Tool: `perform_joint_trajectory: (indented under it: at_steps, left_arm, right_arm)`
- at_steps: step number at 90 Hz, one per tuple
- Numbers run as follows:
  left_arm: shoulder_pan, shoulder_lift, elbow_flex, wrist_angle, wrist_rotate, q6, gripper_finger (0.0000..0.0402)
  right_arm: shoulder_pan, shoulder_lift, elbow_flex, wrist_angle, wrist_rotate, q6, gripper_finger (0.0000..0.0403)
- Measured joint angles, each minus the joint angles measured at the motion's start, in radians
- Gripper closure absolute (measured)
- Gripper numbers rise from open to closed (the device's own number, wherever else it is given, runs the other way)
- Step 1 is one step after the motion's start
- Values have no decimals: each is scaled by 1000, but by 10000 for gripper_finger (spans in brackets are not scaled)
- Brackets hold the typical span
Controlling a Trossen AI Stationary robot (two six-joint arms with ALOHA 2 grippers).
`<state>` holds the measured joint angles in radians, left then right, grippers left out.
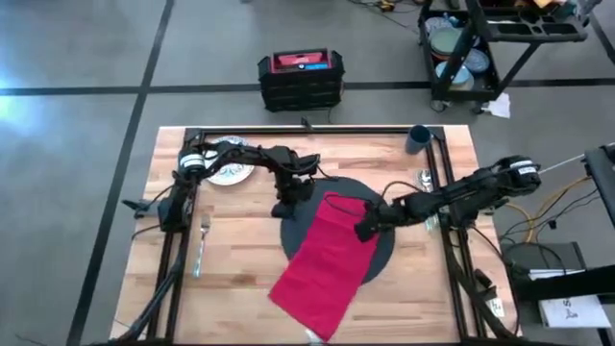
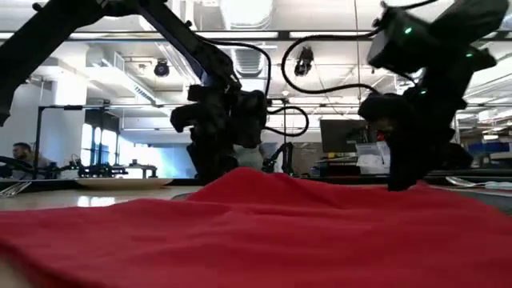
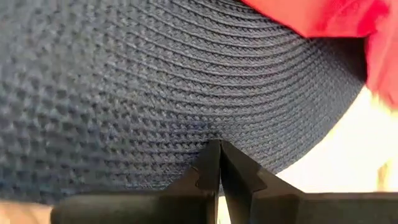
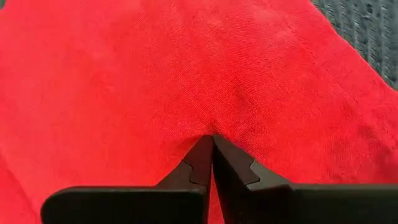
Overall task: Set table place
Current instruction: Adjust the black placemat
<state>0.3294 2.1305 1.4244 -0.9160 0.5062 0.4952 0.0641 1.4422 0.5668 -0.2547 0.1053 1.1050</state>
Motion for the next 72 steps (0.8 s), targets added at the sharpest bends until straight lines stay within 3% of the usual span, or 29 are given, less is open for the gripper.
perform_joint_trajectory:
  at_steps: [26,37,59,72]
  left_arm:
    - [9,-65,20,258,-91,-156,402]
    - [9,-116,37,250,-157,-176,402]
    - [1,-216,33,163,-169,-179,402]
    - [-15,-247,23,208,-167,-119,402]
  right_arm:
    - [-38,-61,31,21,49,-59,403]
    - [-19,-102,47,20,52,-77,403]
    - [87,-135,76,26,45,-73,403]
    - [188,-127,77,-10,72,43,403]
